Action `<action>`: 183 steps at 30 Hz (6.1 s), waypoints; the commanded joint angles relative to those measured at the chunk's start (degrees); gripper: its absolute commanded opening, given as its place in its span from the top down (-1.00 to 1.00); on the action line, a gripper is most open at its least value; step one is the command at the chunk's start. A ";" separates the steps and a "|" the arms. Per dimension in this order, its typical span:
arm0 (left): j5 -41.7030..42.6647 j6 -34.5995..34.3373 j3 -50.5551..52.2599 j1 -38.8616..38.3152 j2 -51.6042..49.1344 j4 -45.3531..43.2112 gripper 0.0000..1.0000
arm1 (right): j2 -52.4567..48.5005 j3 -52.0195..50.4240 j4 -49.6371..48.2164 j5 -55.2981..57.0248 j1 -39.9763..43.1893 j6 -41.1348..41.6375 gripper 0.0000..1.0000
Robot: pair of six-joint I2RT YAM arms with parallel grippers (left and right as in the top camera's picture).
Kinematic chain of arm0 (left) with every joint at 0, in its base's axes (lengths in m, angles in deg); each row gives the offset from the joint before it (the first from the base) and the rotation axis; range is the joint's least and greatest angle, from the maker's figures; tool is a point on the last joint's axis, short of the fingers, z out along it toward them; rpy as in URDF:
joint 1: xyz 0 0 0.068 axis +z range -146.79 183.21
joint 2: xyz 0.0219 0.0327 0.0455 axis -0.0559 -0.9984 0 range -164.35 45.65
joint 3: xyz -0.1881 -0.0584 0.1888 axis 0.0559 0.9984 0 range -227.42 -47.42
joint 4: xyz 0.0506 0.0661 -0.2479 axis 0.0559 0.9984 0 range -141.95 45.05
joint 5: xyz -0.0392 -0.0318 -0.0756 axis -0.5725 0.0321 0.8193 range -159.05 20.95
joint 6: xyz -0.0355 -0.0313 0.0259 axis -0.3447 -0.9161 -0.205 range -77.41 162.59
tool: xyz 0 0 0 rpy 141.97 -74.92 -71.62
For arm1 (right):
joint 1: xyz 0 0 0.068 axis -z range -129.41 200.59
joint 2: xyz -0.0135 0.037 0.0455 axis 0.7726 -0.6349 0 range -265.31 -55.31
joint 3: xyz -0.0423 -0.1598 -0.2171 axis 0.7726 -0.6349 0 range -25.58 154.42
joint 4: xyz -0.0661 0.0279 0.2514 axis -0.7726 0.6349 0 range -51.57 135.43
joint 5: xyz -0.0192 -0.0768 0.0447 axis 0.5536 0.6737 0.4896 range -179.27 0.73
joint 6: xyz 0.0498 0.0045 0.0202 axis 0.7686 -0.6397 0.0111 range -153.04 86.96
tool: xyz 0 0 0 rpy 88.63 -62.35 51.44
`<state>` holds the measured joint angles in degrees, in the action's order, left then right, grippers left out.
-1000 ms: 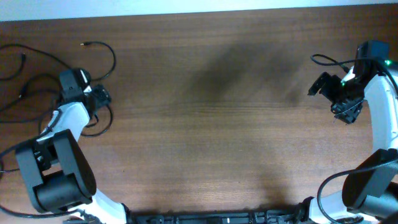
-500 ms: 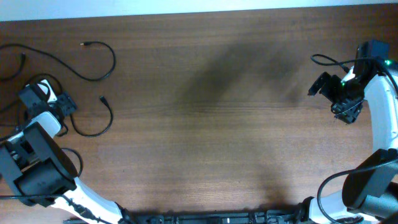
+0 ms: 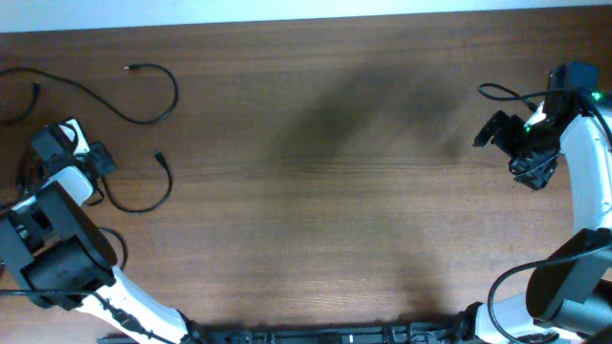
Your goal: Untangle cables
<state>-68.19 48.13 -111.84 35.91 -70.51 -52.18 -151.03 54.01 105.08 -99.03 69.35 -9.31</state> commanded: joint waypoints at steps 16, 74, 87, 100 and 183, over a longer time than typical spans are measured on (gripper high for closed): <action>-9.07 2.12 -16.90 3.58 -4.92 10.97 0.90 | 1.07 0.24 0.00 0.33 0.00 -0.37 -0.97; 29.16 -5.03 -50.31 -14.53 -1.88 71.41 -0.98 | 1.07 0.24 -1.70 -0.59 0.00 -0.35 -0.97; 13.86 -6.64 -50.10 -48.19 -1.57 78.97 -0.98 | 39.58 0.22 16.96 -17.84 -6.43 -15.78 -0.97; 9.35 -9.18 -6.36 -48.85 56.37 63.25 -0.97 | 60.39 0.07 23.34 -13.31 -6.38 -14.05 -0.97; 9.16 -9.16 5.20 -48.85 68.50 56.43 -0.98 | 95.51 -79.25 -62.53 4.22 -16.22 -23.04 -0.97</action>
<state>-58.64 39.54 -106.84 -12.80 -2.15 4.34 -56.04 -24.98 42.26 -94.68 52.76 -31.96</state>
